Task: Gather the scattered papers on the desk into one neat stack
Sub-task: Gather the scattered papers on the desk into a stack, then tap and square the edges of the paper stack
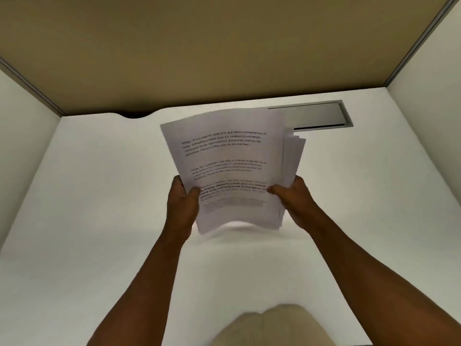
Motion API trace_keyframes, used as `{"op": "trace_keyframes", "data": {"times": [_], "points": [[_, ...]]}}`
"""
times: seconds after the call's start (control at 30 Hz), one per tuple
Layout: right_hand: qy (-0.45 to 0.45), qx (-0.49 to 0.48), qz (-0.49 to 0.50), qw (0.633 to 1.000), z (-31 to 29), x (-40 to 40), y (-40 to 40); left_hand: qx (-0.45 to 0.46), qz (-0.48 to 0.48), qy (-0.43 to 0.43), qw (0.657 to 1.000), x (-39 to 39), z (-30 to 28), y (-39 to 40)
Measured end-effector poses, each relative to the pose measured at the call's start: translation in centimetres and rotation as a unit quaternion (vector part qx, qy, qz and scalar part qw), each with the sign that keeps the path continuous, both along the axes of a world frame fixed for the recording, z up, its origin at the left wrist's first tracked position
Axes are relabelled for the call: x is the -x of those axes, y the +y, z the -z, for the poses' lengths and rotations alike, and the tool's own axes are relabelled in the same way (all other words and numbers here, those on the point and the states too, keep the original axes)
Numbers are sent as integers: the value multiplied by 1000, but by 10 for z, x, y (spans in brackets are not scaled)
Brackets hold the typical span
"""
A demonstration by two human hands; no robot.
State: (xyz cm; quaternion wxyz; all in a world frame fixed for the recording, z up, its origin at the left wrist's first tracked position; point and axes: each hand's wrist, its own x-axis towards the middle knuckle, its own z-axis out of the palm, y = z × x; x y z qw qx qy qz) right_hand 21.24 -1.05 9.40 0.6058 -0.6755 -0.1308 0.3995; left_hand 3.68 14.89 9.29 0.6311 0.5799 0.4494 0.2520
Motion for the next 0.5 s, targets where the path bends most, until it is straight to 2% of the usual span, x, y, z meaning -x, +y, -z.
{"op": "trace_keyframes", "data": {"times": [0.1,0.2,0.4,0.5], "points": [[-30,-25,19,999,-8,2,10,-51,-21,-48,997,-4,-3,-4],[-53,-33,48,997,-8,0,14,-74,-23,-52,996,-7,-3,-7],[-69,-69,115,989,0,-6,17,-43,-22,-35,998,-12,-2,-6],[-86,-39,119,988,7,-7,22,-30,-25,-35,999,-18,-3,-4]]}}
